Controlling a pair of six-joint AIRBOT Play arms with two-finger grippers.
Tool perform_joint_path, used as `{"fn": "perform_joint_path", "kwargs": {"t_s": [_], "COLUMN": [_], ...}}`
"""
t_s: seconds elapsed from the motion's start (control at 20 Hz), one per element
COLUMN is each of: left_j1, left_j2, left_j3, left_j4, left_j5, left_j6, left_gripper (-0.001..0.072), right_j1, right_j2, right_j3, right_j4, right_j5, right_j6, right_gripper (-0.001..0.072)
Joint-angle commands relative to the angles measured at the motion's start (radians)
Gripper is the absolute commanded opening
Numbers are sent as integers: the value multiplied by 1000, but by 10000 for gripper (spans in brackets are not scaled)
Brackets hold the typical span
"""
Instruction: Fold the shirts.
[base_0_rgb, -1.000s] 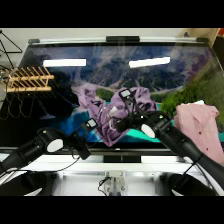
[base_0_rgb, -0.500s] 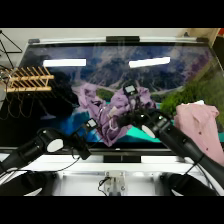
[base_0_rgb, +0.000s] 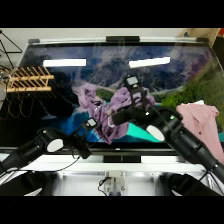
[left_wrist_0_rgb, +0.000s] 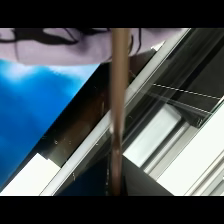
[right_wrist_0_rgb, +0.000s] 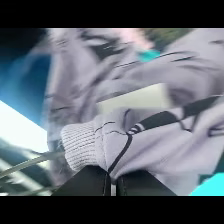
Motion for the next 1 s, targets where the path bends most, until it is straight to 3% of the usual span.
{"fn": "perform_joint_path", "kwargs": {"t_s": [0.0,0.05,0.1,0.15,0.4,0.55,0.65,0.75,0.8,0.85,0.95], "left_j1": [-1,-1,-1,-1,-1,-1,-1,-1,-1,-2,-3], "left_j2": [-1,-1,-1,-1,0,0,0,0,0,0,0], "left_j3": [0,0,0,0,0,0,0,0,0,0,0], "left_j4": [0,0,0,0,0,0,0,0,0,0,0], "left_j5": [16,16,16,16,16,16,16,16,16,16,16], "left_j6": [2,2,2,2,2,2,2,3,6,20,32], "left_gripper": [53,52,53,52,52,52,53,53,52,52,52], "right_j1": [63,71,71,71,-50,-282,-501,-723,-809,-859,-877], "right_j2": [-16,-16,-13,-5,156,247,248,190,146,104,32], "right_j3": [4,4,4,6,102,157,156,156,156,156,156], "right_j4": [72,73,77,66,-111,-229,-197,-63,29,101,232], "right_j5": [-4,2,17,42,253,323,325,331,342,347,367], "right_j6": [-28,-24,-24,-29,-27,-28,-59,-186,-300,-463,-973], "right_gripper": [89,187,449,507,507,507,507,506,506,505,506]}}
